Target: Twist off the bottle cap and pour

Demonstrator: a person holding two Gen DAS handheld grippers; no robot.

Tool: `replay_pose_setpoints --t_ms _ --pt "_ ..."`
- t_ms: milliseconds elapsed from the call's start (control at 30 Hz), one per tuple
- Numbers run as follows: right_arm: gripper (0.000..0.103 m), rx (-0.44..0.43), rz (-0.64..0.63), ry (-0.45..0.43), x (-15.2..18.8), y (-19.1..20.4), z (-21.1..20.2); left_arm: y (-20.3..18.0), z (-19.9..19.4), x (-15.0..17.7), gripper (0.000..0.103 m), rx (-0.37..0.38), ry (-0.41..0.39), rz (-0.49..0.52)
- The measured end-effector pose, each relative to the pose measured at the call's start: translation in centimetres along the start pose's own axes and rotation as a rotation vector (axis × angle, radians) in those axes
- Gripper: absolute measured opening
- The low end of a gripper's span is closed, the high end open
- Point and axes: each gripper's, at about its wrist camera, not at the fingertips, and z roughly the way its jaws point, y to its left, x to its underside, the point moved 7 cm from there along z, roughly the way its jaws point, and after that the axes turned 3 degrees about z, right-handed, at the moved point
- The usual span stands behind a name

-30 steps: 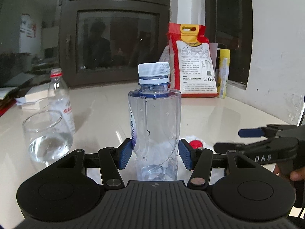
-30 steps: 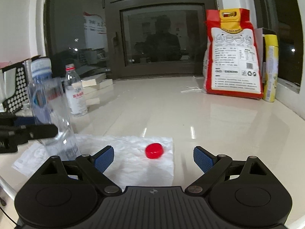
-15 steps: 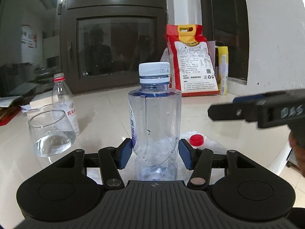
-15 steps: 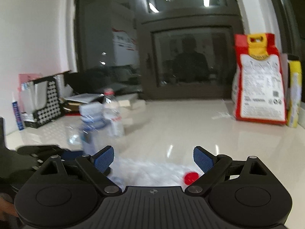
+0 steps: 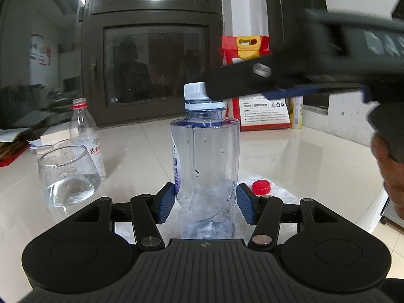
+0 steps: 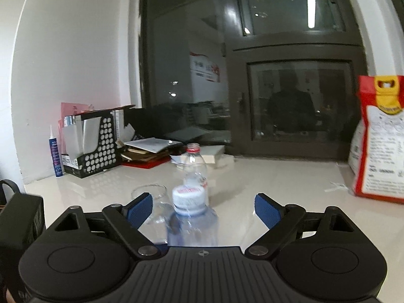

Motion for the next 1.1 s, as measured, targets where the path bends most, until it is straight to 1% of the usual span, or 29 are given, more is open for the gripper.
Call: replay_pose_setpoints --t_ms 100,167,200,267,400,467,533,633,900,1033,1100 --pt "0.077 -0.004 -0.022 -0.007 -0.7 0.9 0.7 0.1 0.0 0.0 0.057 0.001 -0.001 -0.001" --pt "0.068 -0.002 -0.036 -0.01 -1.1 1.4 1.0 0.1 -0.1 0.0 0.057 0.0 -0.001 0.001" --pt "0.065 0.0 -0.046 -0.009 -1.3 1.6 1.3 0.0 -0.1 0.1 0.057 -0.001 -0.002 0.003" --pt "0.057 0.01 -0.078 -0.001 -1.7 2.1 1.9 0.0 -0.1 0.1 0.057 -0.002 -0.003 0.006" --pt "0.045 0.025 -0.11 0.021 -1.8 2.5 3.2 0.0 0.0 0.0 0.057 -0.001 -0.004 0.005" --pt "0.035 0.031 -0.114 0.035 -1.8 2.5 3.9 0.1 0.0 0.0 0.057 0.0 -0.004 0.004" --pt "0.032 0.035 -0.112 0.049 -1.6 2.5 4.5 0.1 0.0 0.0 0.057 0.001 -0.004 0.003" --pt "0.031 0.041 -0.116 0.055 -1.3 2.4 4.8 -0.7 -0.6 0.2 0.057 -0.001 -0.005 0.001" --pt "0.031 0.039 -0.122 0.049 -0.9 2.3 5.0 -0.6 -0.6 0.2 0.057 0.005 -0.009 -0.006" --pt "0.031 0.023 -0.132 0.048 -0.7 2.3 5.0 -0.4 -0.7 0.2 0.057 0.022 -0.008 -0.009" --pt "0.031 0.002 -0.133 0.049 -0.7 2.2 4.9 -0.2 -0.7 0.3 0.057 0.043 -0.007 -0.008"
